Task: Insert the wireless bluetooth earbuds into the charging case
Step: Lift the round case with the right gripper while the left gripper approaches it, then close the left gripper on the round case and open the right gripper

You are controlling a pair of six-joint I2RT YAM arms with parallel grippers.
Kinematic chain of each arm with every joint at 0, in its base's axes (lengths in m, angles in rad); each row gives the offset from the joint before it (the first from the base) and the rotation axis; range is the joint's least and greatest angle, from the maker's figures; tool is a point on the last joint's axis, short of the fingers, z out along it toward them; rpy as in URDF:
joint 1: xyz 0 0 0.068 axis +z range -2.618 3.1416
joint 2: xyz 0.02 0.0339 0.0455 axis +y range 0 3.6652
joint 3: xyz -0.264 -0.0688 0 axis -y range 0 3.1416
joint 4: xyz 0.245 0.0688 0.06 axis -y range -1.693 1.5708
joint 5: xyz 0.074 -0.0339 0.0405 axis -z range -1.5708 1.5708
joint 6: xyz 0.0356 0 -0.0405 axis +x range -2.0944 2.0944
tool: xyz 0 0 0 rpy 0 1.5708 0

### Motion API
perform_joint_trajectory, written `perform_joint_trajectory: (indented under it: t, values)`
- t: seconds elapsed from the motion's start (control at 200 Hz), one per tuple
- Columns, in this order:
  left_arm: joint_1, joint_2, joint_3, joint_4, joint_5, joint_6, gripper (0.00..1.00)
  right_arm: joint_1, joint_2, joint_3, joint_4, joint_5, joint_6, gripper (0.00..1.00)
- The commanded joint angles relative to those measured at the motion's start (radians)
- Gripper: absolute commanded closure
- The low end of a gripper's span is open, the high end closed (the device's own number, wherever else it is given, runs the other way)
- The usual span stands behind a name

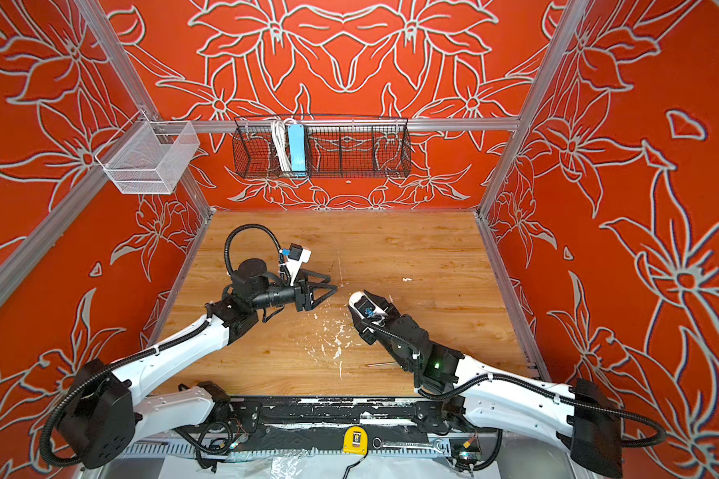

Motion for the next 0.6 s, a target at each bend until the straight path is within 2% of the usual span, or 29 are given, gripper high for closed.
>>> perform_joint_trajectory:
  t: [0.0,0.33,0.596]
  values:
    - [-0.030,-0.004,0.021,0.010,0.044,0.035,0.35,0.007,-0.018,-0.012,0.106,-0.038,-0.088,0.66]
    - [-0.093,-0.029,0.067,-0.086,0.047,0.122,0.35,0.007,-0.013,0.013,0.142,-0.088,-0.161,0.67]
    - [-0.113,0.008,0.112,-0.142,0.053,0.146,0.45,0.009,0.005,0.037,0.125,-0.116,-0.160,0.67]
